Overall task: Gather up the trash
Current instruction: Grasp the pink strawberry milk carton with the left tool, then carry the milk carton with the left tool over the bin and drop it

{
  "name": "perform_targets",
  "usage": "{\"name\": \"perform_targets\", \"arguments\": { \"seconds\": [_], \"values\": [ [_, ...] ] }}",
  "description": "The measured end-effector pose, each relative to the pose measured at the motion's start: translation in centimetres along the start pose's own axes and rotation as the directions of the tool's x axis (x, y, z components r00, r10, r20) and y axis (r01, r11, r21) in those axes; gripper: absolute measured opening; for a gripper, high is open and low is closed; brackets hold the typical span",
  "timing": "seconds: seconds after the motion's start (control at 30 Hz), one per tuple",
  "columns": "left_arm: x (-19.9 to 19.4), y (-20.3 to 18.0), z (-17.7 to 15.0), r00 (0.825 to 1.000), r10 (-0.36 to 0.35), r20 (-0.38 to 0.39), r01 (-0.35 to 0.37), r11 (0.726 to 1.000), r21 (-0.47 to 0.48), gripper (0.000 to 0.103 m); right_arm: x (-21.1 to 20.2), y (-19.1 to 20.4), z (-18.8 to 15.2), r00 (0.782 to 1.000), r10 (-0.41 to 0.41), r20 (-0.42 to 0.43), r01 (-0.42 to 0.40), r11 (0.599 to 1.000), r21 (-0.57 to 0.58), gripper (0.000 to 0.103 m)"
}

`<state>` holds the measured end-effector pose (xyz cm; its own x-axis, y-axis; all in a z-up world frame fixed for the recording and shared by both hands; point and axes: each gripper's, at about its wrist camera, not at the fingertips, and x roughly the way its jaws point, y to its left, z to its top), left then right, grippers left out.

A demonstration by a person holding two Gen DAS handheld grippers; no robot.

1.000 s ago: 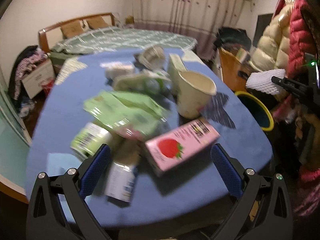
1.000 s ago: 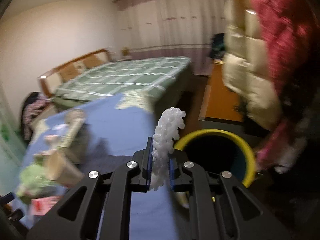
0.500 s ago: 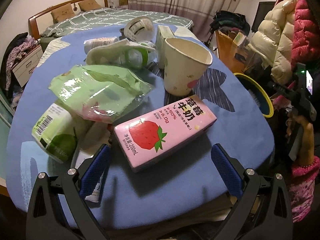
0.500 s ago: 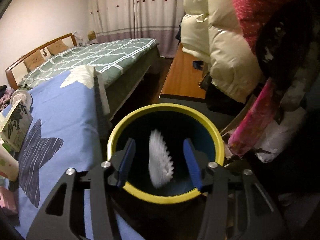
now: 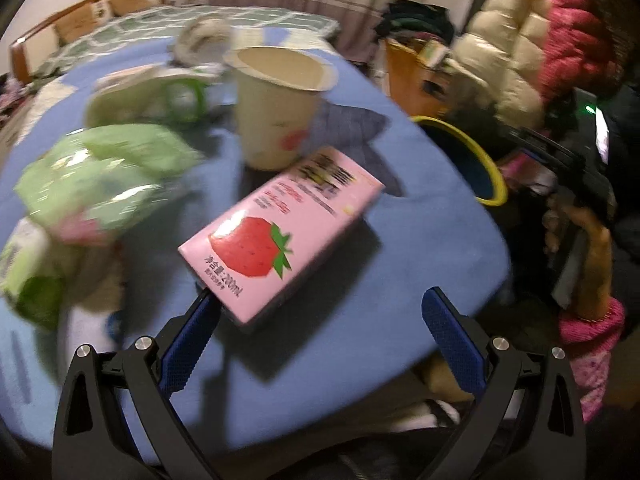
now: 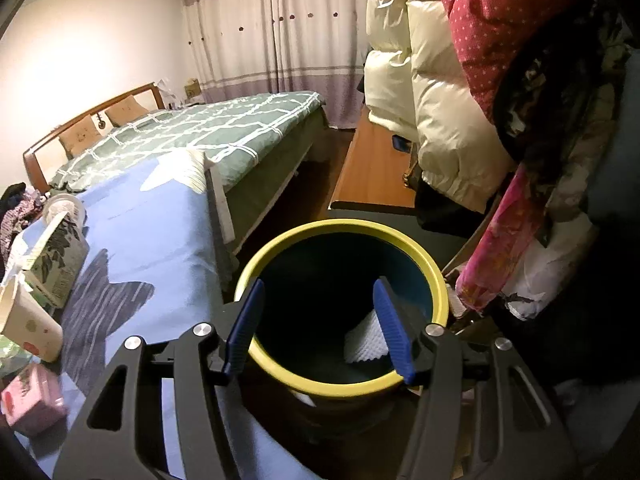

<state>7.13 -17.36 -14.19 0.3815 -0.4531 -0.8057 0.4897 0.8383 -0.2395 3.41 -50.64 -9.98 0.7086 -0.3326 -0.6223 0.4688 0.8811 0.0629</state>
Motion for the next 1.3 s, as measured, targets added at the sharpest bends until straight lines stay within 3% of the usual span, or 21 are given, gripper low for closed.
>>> {"name": "perform_targets", "arguments": {
  "seconds": [0.1,0.17,0.27,0.43,0.6,0.87,1.3],
  "values": [
    [0.0,-2.0,0.2,0.999,-0.051,0.003,0.051,0.996,0.072,0.099,-0.5,0.2,0.0,1.0,0.018,0.006,-0.018,1.0,0.002,0.055],
    [-0.5,-2.9,0.5,0.999,-0.028,0.039,0.024,0.993,0.112,0.099,-0.9,0.2,-0.1,1.0,0.029,0.011,-0.029,1.0,0.003,0.055],
    [-1.3,-2.3,1.5,0.996,0.024,0.085,-0.032,0.994,0.1,0.099,-1.2,0.1,-0.2,0.999,0.039,0.017,-0.039,0.999,0.008,0.056],
    [0.4,-1.2,3.4,0.998,0.043,0.043,-0.048,0.994,0.103,0.098,-1.2,0.1,-0.3,0.999,0.053,0.014,-0.053,0.998,0.018,0.057],
    [2.7,-0.8,4.2,0.999,0.052,-0.011,-0.05,0.992,0.116,0.077,-1.3,0.0,-0.3,0.998,0.054,0.014,-0.055,0.998,0.023,0.057],
    [3.9,-0.6,4.6,0.999,0.04,-0.028,-0.036,0.992,0.124,0.058,-1.3,-0.6,-0.4,0.998,0.06,0.011,-0.061,0.997,0.042,0.057],
    [5.0,-4.3,6.9,1.0,0.028,-0.003,-0.027,0.981,0.194,0.056,-3.0,-2.6,-1.1,0.998,0.06,0.035,-0.063,0.995,0.078,0.057]
  ]
}}
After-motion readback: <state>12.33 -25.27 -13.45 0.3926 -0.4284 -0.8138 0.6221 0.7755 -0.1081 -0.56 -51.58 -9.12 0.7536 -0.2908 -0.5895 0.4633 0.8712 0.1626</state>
